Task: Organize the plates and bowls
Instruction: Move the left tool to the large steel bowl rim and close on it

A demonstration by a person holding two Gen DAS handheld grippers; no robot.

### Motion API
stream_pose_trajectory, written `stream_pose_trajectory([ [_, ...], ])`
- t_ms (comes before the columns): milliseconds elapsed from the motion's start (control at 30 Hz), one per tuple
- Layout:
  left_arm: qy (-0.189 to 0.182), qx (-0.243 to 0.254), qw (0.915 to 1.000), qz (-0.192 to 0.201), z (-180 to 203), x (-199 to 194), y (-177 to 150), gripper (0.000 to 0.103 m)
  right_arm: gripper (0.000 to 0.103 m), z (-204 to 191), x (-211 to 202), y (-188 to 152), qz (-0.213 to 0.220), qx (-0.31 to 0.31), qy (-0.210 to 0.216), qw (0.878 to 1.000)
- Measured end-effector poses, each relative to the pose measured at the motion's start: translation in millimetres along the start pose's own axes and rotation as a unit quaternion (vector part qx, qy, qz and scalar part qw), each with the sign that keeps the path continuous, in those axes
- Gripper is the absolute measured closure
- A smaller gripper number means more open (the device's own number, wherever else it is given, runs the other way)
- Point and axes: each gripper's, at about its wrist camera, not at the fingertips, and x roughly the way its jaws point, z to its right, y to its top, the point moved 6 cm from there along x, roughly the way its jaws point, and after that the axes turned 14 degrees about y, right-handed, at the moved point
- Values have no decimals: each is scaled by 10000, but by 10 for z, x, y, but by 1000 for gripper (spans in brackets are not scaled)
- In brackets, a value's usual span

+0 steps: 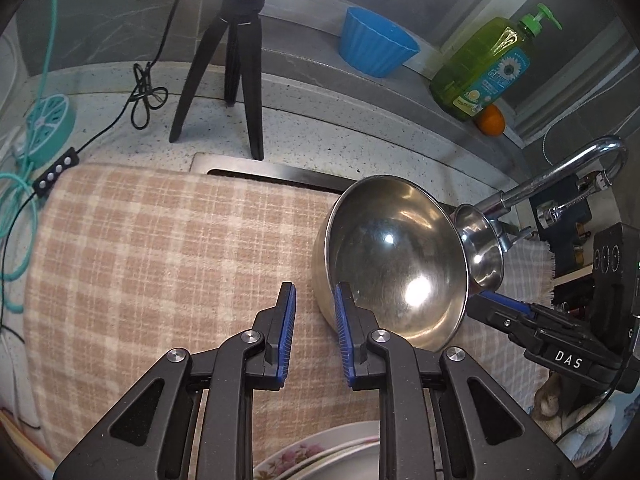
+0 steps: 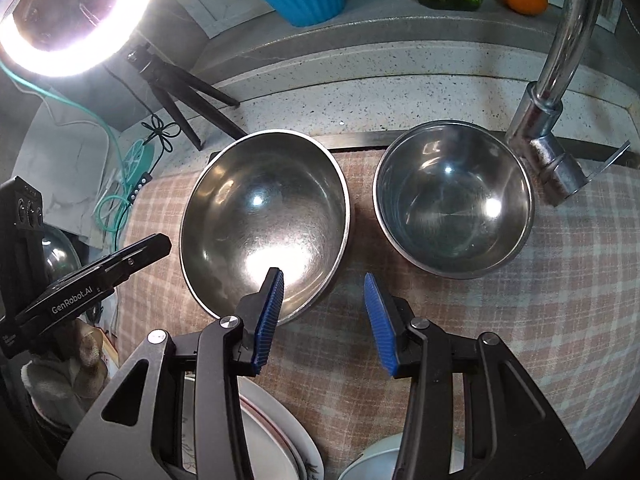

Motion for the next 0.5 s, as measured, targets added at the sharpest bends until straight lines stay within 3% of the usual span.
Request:
stream_pose_trajectory([
  [500,62,144,9997,-210,77,269,111,85,76,65,250,84,-222,110,-29,9997],
])
